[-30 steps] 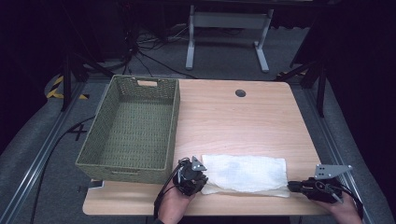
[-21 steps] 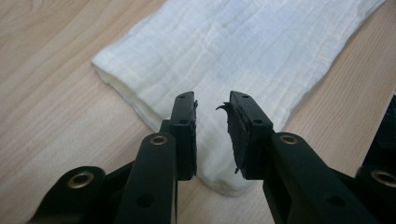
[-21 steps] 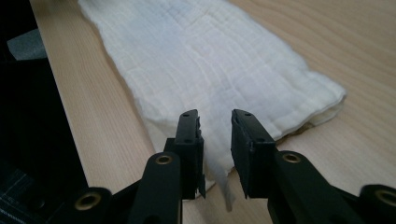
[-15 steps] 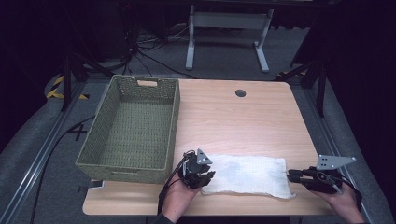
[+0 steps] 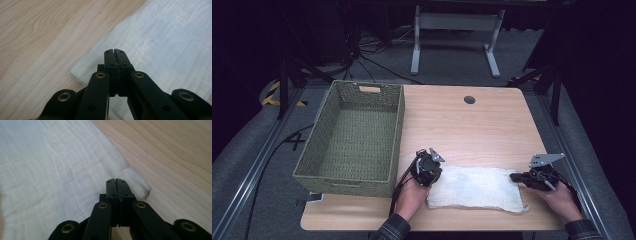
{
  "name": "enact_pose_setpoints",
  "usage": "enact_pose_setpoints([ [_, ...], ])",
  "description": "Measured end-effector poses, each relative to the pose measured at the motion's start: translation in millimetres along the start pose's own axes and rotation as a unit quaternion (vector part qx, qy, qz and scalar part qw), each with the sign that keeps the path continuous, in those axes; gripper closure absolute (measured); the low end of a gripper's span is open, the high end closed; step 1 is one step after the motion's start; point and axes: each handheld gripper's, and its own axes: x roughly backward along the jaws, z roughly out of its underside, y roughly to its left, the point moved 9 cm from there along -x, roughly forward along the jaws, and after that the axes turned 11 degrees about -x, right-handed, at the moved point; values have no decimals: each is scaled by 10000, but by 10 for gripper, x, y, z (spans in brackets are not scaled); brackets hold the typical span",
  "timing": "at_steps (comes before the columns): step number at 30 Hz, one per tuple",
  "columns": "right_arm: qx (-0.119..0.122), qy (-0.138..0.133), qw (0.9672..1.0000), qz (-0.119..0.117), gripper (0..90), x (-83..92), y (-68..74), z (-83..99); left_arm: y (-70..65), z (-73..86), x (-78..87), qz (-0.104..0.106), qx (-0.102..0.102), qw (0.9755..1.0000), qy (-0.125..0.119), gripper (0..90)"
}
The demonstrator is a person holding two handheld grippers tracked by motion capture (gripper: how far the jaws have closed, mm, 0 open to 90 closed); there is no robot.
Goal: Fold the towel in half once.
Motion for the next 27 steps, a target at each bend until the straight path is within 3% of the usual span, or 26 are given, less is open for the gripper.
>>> enact_pose_setpoints([
  [6, -158, -66, 9997, 156, 900, 2, -155, -41, 48, 30, -136, 73, -32, 9998, 163, 893],
  [9, -185, -98, 9994, 276, 900, 11, -250, -60, 61, 7, -172, 75, -33, 9999, 101, 893],
  [13, -257, -133, 9989, 373, 900, 3, -371, -111, 159, -75, -236, -54, -117, 9998, 117, 893],
  [17, -261, -143, 9986, 427, 900, -11, -438, -149, 219, -130, -276, -105, -27, 9999, 79, 886],
  [22, -288, -278, 9979, 501, 828, 29, -523, -220, 345, -204, -237, -308, 66, 9995, -70, 821],
  [27, -452, -499, 9960, 584, 746, 89, -663, -300, 461, -169, -244, -365, 212, 9991, 0, 701],
])
